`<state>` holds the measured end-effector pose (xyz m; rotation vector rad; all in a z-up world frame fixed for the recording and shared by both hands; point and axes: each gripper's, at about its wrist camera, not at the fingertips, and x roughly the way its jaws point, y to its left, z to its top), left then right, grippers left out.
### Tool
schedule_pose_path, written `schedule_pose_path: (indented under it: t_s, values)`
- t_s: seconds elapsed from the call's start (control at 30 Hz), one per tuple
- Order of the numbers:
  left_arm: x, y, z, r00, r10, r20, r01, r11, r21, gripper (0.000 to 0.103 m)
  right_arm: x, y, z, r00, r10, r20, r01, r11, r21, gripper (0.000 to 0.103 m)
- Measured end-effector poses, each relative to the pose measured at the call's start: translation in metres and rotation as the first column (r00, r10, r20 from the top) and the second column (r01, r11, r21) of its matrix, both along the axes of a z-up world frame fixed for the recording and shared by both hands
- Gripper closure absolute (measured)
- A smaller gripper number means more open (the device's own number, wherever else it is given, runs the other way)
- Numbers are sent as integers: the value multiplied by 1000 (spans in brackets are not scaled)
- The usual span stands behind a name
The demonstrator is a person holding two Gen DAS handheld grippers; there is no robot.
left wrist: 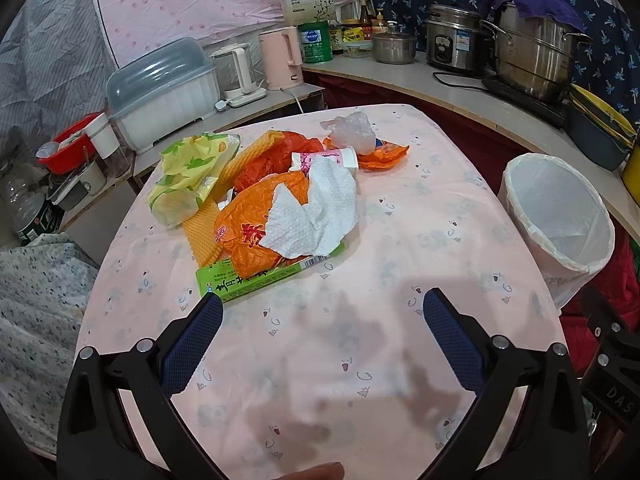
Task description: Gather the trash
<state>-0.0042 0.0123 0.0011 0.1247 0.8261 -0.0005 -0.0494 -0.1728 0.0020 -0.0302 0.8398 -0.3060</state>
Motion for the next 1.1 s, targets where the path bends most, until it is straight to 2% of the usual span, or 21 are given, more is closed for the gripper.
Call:
schedule_pose_path:
  t_s: [1.1]
  values:
    - [-2,-5,0,999,-33,4,33,999,-5,7,-1,0,4,1000,0,1,0,1000,-12,7]
